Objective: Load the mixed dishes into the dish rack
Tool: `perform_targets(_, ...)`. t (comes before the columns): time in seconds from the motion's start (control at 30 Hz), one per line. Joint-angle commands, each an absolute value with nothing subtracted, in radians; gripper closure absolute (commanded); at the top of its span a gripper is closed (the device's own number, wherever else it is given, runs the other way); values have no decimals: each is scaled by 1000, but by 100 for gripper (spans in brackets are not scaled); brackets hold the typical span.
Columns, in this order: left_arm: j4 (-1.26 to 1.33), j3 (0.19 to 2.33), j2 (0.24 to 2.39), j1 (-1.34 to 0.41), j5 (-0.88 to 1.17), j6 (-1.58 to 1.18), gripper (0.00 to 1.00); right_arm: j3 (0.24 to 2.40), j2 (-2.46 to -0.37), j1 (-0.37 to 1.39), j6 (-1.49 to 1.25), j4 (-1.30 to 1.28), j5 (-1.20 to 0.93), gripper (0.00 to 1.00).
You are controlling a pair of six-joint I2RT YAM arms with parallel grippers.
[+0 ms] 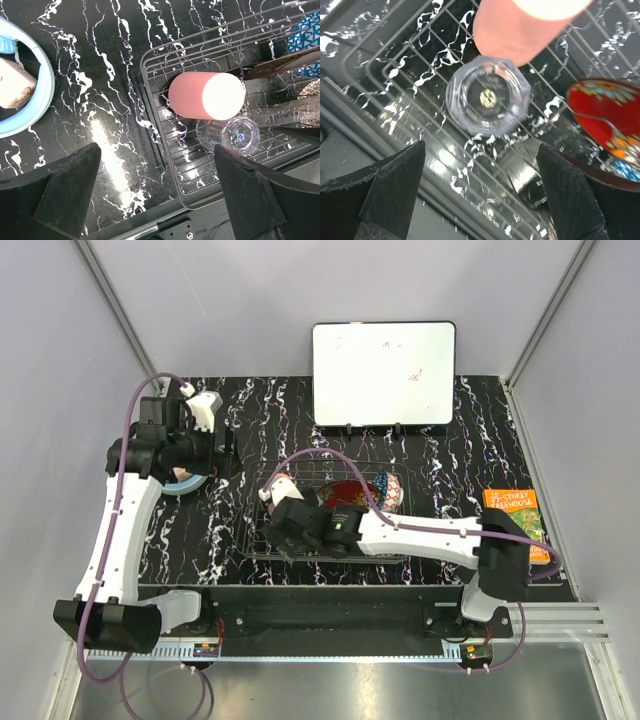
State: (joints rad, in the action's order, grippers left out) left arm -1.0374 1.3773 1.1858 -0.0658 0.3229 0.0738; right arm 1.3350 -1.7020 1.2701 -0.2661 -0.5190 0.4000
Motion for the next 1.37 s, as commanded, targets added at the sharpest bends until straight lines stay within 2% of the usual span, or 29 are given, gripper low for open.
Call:
perform_targets(0.0,-997,1394,1160,-115,279,54,1,1404,-1569,1279,-291,-604,440,0)
perform_targets(0.1,-970,1401,1149,-198,190,21,1,1364,-1459,1247,-343,-601,485,0)
perform_targets(0.23,-956,1414,1155,-276,160,17,1,1279,-1342,1065,-408,-633,460,0)
perform_targets(0.43,-914,1402,1134,-435,77,60,1,1313,-1310,1037,-465,-759,514,0)
perform_targets(0.8,-854,1276,1083,-453,34,95,1,1345,-1218,1035,-446,-788,486,0)
perform_targets(1.33,-793,1160,1014,-451,-60,146,1,1333,-1207,1037,-397,-795,521,0)
